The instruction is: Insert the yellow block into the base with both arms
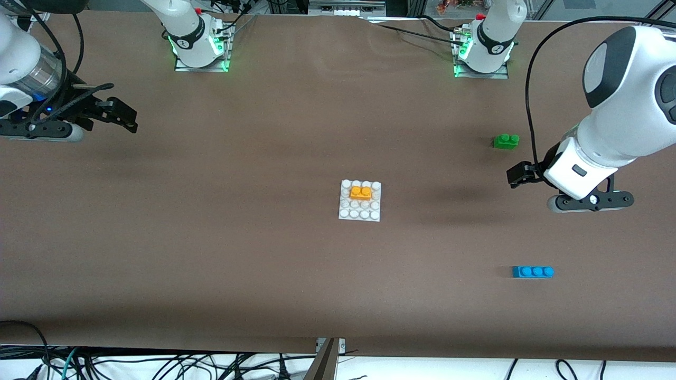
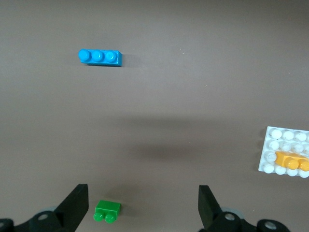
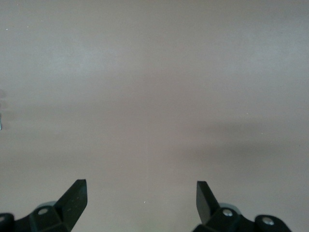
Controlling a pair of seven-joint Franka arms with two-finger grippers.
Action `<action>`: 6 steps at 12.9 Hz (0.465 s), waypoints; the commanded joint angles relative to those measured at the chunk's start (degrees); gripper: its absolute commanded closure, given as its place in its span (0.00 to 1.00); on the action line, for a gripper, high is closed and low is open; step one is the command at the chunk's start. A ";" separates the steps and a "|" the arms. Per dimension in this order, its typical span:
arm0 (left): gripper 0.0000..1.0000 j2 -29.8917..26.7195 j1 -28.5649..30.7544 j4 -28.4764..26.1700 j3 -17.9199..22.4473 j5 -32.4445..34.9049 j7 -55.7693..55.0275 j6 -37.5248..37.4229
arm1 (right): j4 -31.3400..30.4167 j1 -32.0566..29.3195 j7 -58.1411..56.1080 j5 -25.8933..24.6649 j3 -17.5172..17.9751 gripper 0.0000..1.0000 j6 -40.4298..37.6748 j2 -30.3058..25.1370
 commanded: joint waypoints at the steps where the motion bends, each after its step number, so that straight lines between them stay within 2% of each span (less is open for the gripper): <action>1: 0.00 -1.13 0.14 -0.93 -0.59 1.11 1.62 -0.06 | -0.47 -0.14 0.51 -0.91 -0.03 0.00 -0.38 -1.20; 3: 0.00 -2.44 0.05 -1.71 0.63 0.94 5.47 -0.06 | -0.56 -0.23 0.51 -0.91 -0.12 0.00 -0.64 -1.20; 4: 0.00 -2.89 -0.03 -2.59 2.56 0.41 8.36 0.11 | -0.56 -0.23 0.59 -0.91 -0.12 0.00 -0.64 -1.20; 6: 0.00 -5.52 0.23 -6.53 3.19 0.32 10.59 2.56 | -0.47 -0.31 0.68 -0.91 -0.29 0.00 -0.55 -1.20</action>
